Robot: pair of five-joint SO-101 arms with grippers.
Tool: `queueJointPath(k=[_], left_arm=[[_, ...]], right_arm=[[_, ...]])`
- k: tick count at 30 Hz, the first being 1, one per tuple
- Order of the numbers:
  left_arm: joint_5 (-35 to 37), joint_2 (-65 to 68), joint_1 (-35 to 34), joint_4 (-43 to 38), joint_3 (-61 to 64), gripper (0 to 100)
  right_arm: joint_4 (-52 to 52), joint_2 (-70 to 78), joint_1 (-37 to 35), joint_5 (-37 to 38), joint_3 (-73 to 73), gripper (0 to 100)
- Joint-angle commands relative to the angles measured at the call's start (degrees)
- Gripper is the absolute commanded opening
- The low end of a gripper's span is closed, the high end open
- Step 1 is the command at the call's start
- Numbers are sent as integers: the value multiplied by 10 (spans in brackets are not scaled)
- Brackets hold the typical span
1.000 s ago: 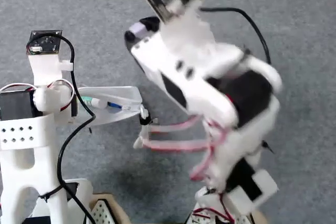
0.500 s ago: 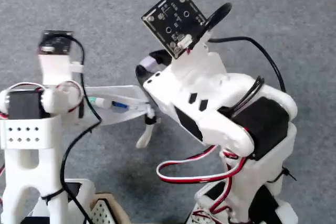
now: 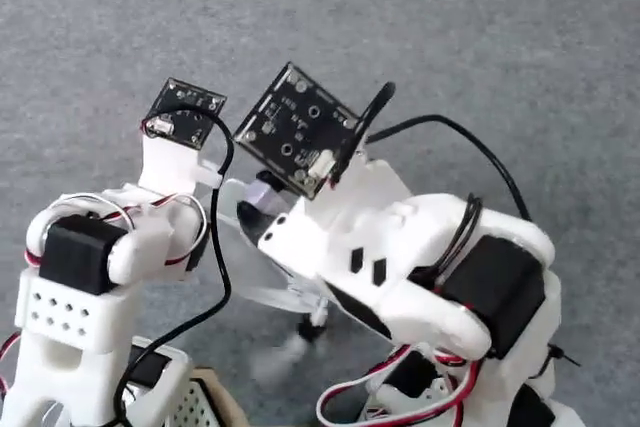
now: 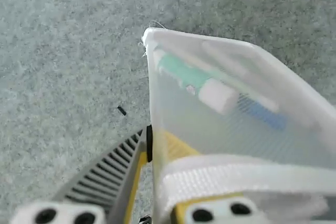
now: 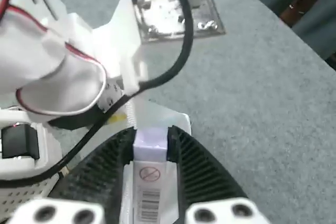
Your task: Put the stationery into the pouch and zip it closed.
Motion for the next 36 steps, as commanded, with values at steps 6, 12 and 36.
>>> queueJointPath(k=[6,12,36], left_arm=[[-1,-11,-34,-47,40,28],[0,41,-37,-55,26,28],[0,108,-71,-53,-9,29]], right_arm=[[-127,-113,-50,-4,143,12],[-252,-194,-74,-4,338,12],[-459,-234,8,49,565,12]])
